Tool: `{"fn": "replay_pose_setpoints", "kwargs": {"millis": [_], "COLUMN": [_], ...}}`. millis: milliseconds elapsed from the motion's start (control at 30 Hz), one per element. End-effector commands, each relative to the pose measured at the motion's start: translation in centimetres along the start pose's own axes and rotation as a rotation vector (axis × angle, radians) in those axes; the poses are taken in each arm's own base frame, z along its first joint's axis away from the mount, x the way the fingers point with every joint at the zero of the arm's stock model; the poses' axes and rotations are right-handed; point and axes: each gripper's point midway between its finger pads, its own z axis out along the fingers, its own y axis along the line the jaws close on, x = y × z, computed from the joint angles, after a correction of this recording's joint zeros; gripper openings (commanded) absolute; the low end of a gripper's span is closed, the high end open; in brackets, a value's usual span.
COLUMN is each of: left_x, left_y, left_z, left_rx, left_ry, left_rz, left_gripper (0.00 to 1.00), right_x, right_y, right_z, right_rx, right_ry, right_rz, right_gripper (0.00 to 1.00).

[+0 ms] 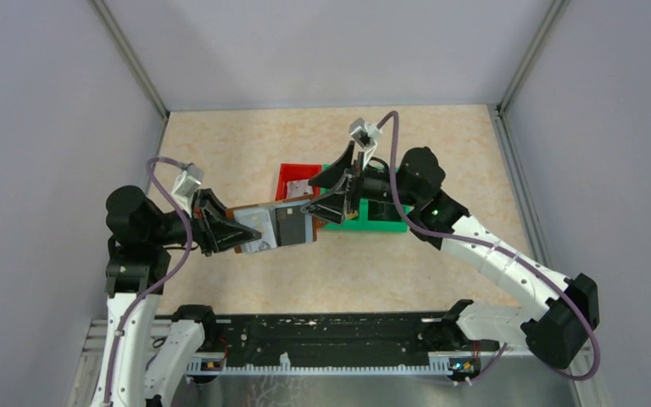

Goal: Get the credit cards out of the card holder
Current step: Remove the credit card from the card holder.

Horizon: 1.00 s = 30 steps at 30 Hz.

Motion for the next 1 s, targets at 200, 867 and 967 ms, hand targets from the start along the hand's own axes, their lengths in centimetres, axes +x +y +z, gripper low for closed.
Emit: {"fn": "replay_pose_setpoints", "kwargs": {"millis": [200,867,967], "left_x": [0.3,0.2,0.0], "left_y": [-0.9,-1.7,-2.1], "left_z": [-0.2,-0.2,-0.2], "left_rx": [0.075,0.109,0.113], "left_ry": [0.061,0.059,0.042], "left_rz": [0.072,0.006,0.004], "left_gripper": [0.0,0.58,0.59], "right_x": [2.6,0.9,0.6], "right_y": [5.1,6.9,7.2], "right_z": [1.7,1.9,1.5], "right_rx": [-0.268,-0.366,-0.386], "right_ry": [0.187,-0.047,-0.093], "right_rz": [-0.077,0.025,0.043], "right_gripper": [0.87,0.0,0.0]}}
